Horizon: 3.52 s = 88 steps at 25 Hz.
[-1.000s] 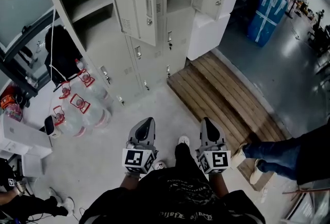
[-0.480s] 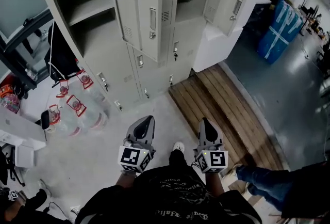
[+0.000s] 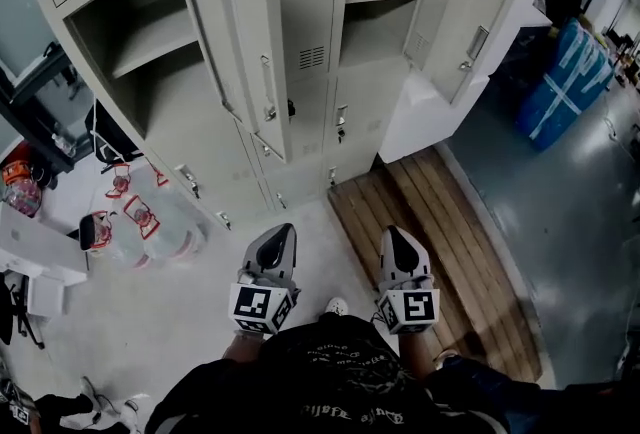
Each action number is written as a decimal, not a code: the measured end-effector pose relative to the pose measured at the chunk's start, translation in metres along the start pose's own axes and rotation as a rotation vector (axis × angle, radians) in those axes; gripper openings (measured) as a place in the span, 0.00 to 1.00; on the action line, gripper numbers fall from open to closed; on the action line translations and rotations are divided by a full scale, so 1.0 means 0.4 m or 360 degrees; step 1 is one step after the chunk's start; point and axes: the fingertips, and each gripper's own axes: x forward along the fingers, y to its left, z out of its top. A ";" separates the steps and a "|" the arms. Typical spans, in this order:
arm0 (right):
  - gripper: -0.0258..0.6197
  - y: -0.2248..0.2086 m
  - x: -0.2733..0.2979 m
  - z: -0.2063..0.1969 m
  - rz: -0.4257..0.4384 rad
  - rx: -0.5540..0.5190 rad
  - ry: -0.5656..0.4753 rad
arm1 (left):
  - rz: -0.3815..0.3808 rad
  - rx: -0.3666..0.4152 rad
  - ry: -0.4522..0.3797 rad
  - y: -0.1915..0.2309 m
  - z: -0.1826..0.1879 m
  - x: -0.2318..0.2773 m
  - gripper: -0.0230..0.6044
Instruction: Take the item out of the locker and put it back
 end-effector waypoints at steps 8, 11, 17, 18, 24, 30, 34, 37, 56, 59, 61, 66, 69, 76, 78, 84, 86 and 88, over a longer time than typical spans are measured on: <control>0.05 -0.151 0.084 -0.010 0.0044 0.0004 0.0043 | -0.0012 0.0042 -0.0001 -0.073 -0.011 0.182 0.05; 0.05 -0.177 0.103 -0.016 0.0043 0.0020 0.0062 | -0.0031 0.0035 0.0018 -0.094 -0.016 0.226 0.05; 0.05 -0.198 0.161 -0.013 0.0048 0.0016 0.0082 | -0.0060 0.0121 0.0010 -0.098 0.012 0.323 0.05; 0.05 -0.201 0.172 -0.015 0.0044 0.0015 0.0087 | -0.0056 0.0132 0.0013 -0.093 0.017 0.337 0.05; 0.05 -0.237 0.264 0.013 -0.0019 0.0018 0.0066 | -0.0078 0.0088 0.0016 -0.062 0.031 0.439 0.05; 0.05 -0.254 0.348 0.061 -0.0084 0.0036 -0.0007 | -0.0116 0.0075 0.0103 -0.042 0.009 0.509 0.05; 0.05 -0.265 0.392 0.065 -0.0122 0.0048 -0.0004 | -0.0161 0.0093 0.0077 -0.037 0.022 0.556 0.05; 0.05 -0.275 0.433 0.087 -0.0142 0.0045 -0.0035 | -0.0179 0.0087 0.0056 -0.030 0.033 0.588 0.05; 0.16 -0.389 0.763 0.400 0.0024 -0.0138 -0.0200 | -0.0130 0.0137 0.0066 0.007 0.055 0.702 0.05; 0.20 -0.402 0.819 0.445 0.0067 -0.0178 -0.0210 | -0.0087 0.0124 0.0071 0.021 0.059 0.726 0.05; 0.24 -0.412 0.856 0.467 0.0088 -0.0198 -0.0196 | -0.0061 0.0123 0.0066 0.026 0.064 0.742 0.05; 0.24 -0.435 0.936 0.522 0.0123 -0.0254 -0.0221 | -0.0005 0.0160 0.0067 0.032 0.072 0.768 0.05; 0.26 -0.451 0.979 0.544 0.0144 -0.0259 -0.0221 | 0.0030 0.0187 0.0074 0.033 0.079 0.781 0.05; 0.27 -0.473 1.072 0.573 0.0198 -0.0287 -0.0200 | 0.0071 0.0215 0.0050 0.027 0.097 0.811 0.05; 0.28 -0.480 1.099 0.579 0.0213 -0.0277 -0.0186 | 0.0090 0.0236 0.0031 0.029 0.105 0.817 0.05; 0.28 -0.494 1.182 0.599 0.0256 -0.0328 -0.0145 | 0.0148 0.0263 0.0035 0.040 0.100 0.825 0.05; 0.28 -0.501 1.215 0.606 0.0256 -0.0352 -0.0127 | 0.0167 0.0270 0.0032 0.046 0.100 0.828 0.05; 0.28 -0.506 1.247 0.608 0.0256 -0.0389 -0.0099 | 0.0184 0.0272 0.0023 0.051 0.104 0.833 0.05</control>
